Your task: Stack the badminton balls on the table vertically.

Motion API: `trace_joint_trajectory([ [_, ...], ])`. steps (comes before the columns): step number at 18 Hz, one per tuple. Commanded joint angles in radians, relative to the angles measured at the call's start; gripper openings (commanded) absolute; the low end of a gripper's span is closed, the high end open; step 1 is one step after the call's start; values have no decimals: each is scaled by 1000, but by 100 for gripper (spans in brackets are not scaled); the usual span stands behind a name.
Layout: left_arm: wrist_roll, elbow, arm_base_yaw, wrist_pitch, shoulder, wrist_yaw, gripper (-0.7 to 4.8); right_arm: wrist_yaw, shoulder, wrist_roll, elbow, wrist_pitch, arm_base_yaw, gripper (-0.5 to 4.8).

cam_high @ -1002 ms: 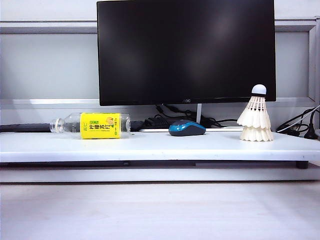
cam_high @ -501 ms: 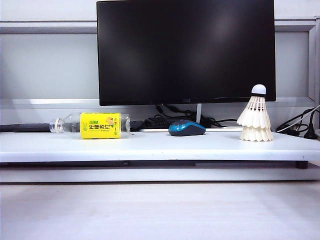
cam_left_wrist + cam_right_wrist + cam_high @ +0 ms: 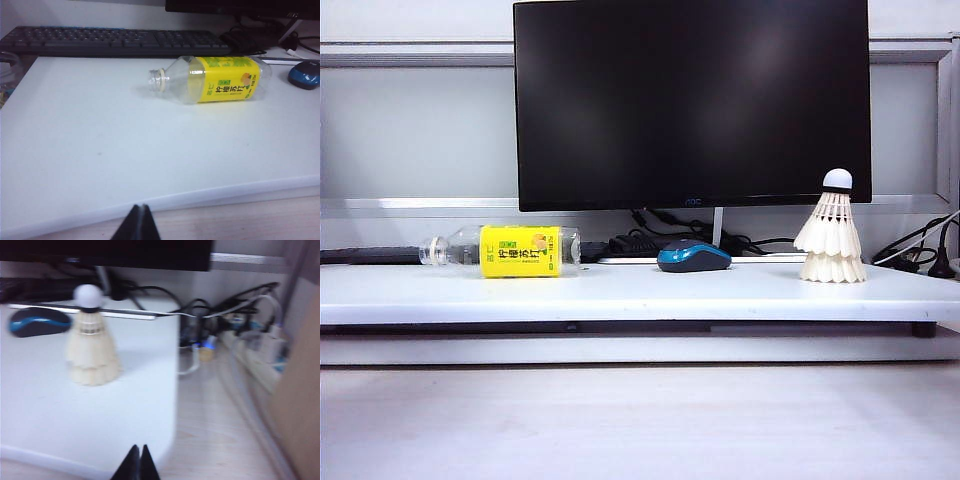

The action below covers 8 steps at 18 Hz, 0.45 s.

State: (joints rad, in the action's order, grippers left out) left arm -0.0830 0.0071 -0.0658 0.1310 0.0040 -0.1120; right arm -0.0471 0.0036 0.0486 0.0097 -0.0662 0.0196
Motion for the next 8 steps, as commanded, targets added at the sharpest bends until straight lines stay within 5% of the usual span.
trace_joint_trajectory([
  [1,-3,-2,1,-11,-3,0,-6,2,-2,-3,1,18,-44,-5],
  [8,-3,-2,1,-11,-3,0,-6,2,-2,-3,1,18,-56,-5],
])
